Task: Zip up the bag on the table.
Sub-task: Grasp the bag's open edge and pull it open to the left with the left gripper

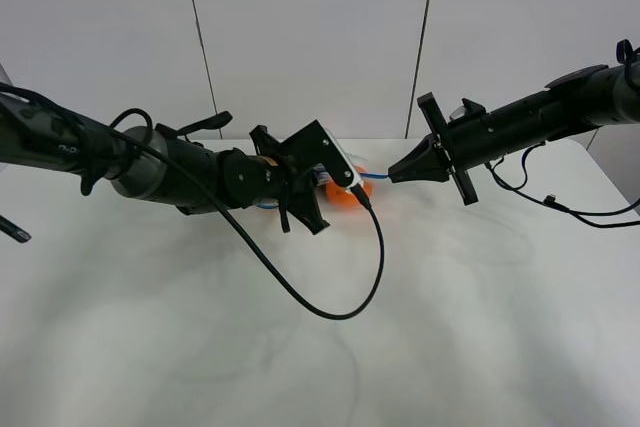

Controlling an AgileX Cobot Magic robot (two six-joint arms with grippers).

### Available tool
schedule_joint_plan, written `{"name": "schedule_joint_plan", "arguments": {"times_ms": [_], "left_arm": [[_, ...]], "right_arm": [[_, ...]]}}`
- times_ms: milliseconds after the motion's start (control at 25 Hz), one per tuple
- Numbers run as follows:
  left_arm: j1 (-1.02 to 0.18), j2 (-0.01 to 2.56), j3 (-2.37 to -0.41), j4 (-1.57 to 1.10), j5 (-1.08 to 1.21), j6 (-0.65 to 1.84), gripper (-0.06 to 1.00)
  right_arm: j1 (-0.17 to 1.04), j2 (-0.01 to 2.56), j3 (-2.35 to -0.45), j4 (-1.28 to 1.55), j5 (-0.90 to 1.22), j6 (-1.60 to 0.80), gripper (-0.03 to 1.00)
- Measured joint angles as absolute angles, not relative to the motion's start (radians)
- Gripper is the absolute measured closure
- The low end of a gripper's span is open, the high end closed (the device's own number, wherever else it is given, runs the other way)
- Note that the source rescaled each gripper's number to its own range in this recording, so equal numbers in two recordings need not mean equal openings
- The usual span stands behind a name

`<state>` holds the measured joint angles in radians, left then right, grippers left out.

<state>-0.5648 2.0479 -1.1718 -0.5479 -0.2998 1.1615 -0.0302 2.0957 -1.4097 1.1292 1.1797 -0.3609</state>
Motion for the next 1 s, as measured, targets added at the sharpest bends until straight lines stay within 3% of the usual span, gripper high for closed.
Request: {"name": "schedule_joint_plan", "arguments": {"times_ms": [1000], "left_arm": [[-0.250, 2.048, -1.166, -0.538, -0.272, 1.229, 0.94]], "right_arm": [[-0.026, 2.096, -1.410, 1.150, 1.183, -0.364, 0.97]]}}
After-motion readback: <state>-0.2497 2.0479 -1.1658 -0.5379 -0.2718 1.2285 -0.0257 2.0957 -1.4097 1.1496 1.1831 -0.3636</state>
